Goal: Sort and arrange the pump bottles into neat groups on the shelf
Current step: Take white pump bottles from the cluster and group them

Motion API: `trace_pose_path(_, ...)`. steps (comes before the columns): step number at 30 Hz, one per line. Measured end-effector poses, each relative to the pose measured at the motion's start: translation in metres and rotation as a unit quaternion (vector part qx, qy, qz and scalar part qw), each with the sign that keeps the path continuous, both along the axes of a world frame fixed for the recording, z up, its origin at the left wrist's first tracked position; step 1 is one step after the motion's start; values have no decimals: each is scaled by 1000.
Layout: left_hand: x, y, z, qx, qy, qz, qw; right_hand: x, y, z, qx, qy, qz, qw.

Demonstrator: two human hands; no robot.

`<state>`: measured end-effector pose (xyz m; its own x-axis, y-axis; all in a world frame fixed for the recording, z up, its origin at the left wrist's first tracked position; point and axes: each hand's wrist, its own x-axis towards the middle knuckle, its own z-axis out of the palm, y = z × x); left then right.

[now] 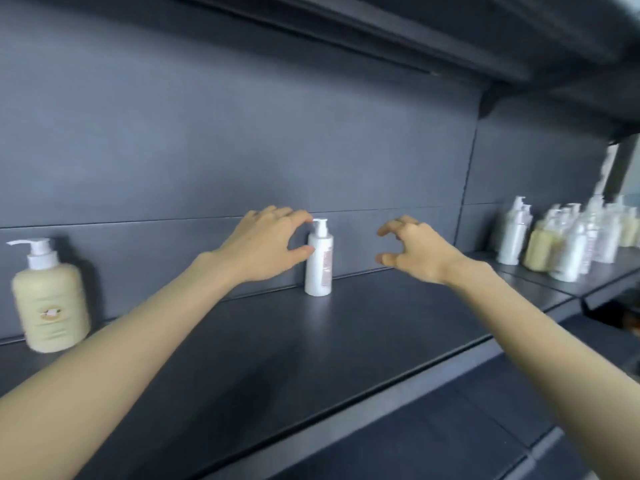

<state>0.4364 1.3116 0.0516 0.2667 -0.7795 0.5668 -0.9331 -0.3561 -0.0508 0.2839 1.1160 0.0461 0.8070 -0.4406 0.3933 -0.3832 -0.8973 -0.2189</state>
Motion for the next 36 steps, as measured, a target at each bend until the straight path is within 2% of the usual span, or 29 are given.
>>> trace_pose_path(9,-162,-157,-4,24,4,-91,996,-206,-119,8,-22,4,-112,993)
trace_pose_path(13,-202,-210,1,41,1,-116,992,-255,-159,13,-10,0,-135,991)
trace_pose_path(19,-242,-301,13,41,-18,-153,987,-296,-234,23,-22,-26,-161,986)
trace_pose_path(26,-251,-422,0,34,-26,-173,984,-308,-345,18,-33,-32,-177,983)
trace_pose_path(30,-251,-498,-9,39,-6,-182,982,-307,-413,15,-31,-8,-186,982)
trace_pose_path(36,-255,-601,-12,58,12,-186,981,-308,-513,9,-13,-17,-189,982)
